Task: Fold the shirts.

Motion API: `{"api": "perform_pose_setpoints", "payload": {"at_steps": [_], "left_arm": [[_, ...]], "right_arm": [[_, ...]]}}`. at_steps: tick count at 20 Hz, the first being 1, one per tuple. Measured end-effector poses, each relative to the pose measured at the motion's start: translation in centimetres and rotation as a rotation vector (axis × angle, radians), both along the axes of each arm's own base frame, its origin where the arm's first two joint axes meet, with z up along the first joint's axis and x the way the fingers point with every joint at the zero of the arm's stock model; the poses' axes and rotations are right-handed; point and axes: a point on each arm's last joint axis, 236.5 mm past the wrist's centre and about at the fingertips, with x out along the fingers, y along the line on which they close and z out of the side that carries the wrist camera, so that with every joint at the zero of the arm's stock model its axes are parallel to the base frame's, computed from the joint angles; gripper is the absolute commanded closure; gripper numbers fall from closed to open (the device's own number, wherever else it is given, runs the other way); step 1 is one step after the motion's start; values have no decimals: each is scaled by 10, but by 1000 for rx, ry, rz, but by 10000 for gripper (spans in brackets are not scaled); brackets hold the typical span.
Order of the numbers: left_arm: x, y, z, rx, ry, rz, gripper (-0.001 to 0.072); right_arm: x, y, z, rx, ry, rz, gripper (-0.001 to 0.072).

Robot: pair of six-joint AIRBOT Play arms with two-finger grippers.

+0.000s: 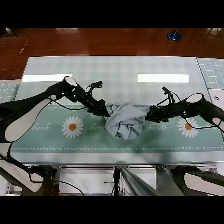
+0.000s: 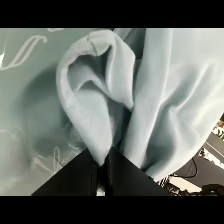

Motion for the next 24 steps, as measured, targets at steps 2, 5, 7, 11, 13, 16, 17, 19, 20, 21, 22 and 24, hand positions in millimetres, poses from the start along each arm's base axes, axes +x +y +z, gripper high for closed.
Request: {"api": "perform_pose_setpoints", "payload": {"at_steps": [2,5,7,11,13,16,17,19,20,21,22,24], "left_arm": [[3,-1,9,-12,-18,-11,669],[26,-6,46,-51,-133,-12,669],[50,-8,89,-86,-253,4,669],[88,-1,209,-163,-542,55,669],[90,4,277,-201,-692,75,669],[69,12,371,-259,-891,89,669],[58,15,396,-275,-945,95,669],[32,26,437,-280,-1046,105,669],[20,32,449,-262,-1086,109,669],[10,41,459,-228,-1127,120,669],[4,53,466,-173,-1174,143,669],[-5,81,471,-35,-1250,187,668]], "right_arm": [[6,-4,19,7,-54,-1,699],[20,-15,71,20,-188,-5,699],[32,-25,119,18,-310,-15,699],[45,-47,230,-28,-568,-37,699],[43,-53,287,-60,-695,-39,699],[31,-53,361,-96,-850,-31,699],[25,-52,385,-111,-904,-29,699],[12,-50,426,-139,-996,-26,699],[6,-51,442,-162,-1035,-28,699],[0,-54,456,-199,-1070,-35,699],[-5,-61,466,-254,-1093,-49,699],[-11,-83,477,-383,-1108,-94,699]]}}
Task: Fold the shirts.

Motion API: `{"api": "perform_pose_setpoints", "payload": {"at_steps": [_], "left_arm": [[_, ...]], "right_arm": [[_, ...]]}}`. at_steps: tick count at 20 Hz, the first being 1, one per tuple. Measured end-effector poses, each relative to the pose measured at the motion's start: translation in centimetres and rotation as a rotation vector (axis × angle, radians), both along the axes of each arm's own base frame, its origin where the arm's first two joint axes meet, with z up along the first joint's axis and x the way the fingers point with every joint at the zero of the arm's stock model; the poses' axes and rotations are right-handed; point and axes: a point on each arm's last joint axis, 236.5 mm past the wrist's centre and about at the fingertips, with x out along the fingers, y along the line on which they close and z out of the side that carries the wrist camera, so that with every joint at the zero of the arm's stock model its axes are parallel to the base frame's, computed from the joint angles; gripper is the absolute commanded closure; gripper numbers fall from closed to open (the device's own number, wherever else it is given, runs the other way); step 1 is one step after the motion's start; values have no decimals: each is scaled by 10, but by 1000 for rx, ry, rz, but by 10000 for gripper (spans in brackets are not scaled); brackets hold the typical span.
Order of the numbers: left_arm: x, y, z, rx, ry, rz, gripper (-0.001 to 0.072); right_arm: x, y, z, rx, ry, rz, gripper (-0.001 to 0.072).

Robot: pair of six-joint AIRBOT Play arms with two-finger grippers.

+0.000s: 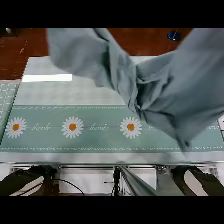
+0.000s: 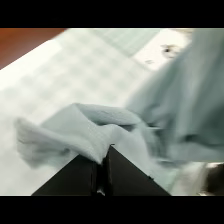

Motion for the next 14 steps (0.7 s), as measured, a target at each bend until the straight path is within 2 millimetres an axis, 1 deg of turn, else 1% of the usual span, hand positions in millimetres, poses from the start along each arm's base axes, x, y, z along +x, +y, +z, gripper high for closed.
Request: {"api": "perform_pose_setpoints", "payload": {"at_steps": [2,4,7,10,14], "left_arm": [[-3,32,0,84,-40,126,669],[-6,60,-3,156,-48,229,669],[-12,91,-18,245,3,334,669],[-25,108,-34,299,84,386,669],[-44,123,-36,307,123,442,669]], "right_arm": [[-5,-26,1,-81,7,-106,699],[-11,-49,-5,-142,41,-195,699],[-20,-73,-14,-196,95,-285,698],[-28,-83,-22,-217,145,-328,699],[-46,-92,-28,-236,186,-376,699]]}}
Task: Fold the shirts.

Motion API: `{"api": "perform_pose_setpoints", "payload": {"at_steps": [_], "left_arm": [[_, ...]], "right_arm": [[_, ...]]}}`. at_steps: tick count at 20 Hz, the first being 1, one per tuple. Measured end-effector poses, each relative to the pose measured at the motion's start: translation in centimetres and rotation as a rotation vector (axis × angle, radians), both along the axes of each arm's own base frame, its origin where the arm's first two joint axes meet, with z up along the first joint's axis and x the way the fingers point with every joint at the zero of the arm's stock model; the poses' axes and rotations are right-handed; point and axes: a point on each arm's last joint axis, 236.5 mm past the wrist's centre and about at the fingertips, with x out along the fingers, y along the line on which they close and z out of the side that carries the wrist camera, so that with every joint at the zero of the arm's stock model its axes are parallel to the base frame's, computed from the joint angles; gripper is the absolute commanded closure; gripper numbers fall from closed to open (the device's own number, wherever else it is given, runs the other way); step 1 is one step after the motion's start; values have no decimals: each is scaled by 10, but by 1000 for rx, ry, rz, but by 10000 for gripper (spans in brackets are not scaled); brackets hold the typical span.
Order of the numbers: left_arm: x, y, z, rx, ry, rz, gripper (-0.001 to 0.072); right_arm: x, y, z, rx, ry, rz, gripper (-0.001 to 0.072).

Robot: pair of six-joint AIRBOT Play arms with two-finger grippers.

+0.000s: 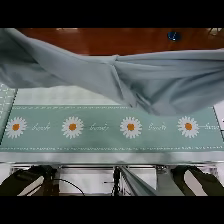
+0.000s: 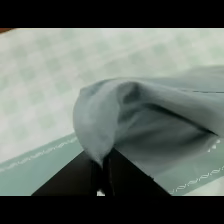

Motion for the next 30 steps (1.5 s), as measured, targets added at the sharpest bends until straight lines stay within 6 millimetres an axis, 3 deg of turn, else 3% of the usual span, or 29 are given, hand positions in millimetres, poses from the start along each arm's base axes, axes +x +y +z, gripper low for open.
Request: {"api": "perform_pose_setpoints", "payload": {"at_steps": [7,10,12,14,21,26,30], "left_arm": [[-27,12,-4,-35,21,72,669],[-36,11,-22,-46,77,78,669],[-38,10,-45,-38,145,82,669],[-39,10,-77,-19,236,85,669],[-5,-1,-196,19,427,85,668],[22,-1,-284,63,482,95,668],[44,-1,-329,79,498,110,668]], "right_arm": [[-33,-4,-3,24,25,-81,699],[-35,1,-7,54,36,-82,699],[-30,4,-20,83,82,-74,699],[-19,8,-49,124,175,-56,699],[28,6,-198,250,564,-41,699],[76,-2,-266,265,643,1,698],[103,6,-307,335,701,37,698]]}}
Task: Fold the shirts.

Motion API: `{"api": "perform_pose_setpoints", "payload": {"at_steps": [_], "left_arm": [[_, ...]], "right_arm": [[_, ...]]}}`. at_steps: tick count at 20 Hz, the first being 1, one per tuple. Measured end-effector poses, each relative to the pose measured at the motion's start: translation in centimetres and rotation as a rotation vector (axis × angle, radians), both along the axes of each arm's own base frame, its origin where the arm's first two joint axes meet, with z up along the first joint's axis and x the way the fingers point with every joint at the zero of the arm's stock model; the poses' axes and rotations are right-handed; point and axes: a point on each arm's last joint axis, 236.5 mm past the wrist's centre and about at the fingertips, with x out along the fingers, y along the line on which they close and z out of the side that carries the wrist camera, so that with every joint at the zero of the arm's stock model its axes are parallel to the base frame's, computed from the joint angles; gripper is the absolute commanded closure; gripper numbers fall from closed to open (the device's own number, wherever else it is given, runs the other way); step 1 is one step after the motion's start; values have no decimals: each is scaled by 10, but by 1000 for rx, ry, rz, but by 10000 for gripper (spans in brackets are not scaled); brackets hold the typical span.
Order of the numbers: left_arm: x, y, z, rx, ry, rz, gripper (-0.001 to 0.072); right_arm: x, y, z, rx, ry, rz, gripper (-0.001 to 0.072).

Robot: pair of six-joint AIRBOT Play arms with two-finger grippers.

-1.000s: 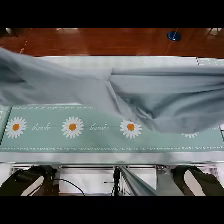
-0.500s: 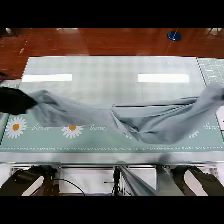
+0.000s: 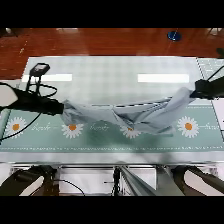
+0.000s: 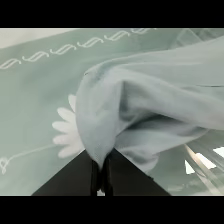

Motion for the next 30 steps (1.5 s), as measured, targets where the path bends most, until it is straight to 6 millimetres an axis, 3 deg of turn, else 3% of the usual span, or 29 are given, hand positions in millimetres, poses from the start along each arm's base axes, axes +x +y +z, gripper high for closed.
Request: {"api": "perform_pose_setpoints", "payload": {"at_steps": [7,14,15,16,17,18,19,21,26,28,30], "left_arm": [[25,-4,-47,12,35,13,668],[33,-6,-76,16,78,22,667],[33,-6,-80,19,88,22,667],[33,-6,-84,21,100,22,667],[33,-6,-88,23,107,23,667],[33,-6,-90,25,113,23,668],[33,-6,-92,26,117,23,668],[32,-6,-94,28,125,23,668],[31,-5,-96,29,133,22,668],[30,-5,-96,30,136,22,668],[28,-5,-97,32,145,20,668]], "right_arm": [[36,29,-52,73,32,57,697],[85,17,-60,9,-127,-13,695],[88,15,-61,0,-133,-19,617],[89,14,-61,-4,-136,-22,462],[90,12,-61,-10,-139,-24,388],[89,12,-61,-14,-133,-20,388],[86,12,-58,-12,-118,-15,351],[75,11,-48,-17,-79,13,157],[18,-23,-21,-81,82,29,170],[-13,-42,-23,-69,167,-21,174],[-44,-46,-32,12,233,-72,174]]}}
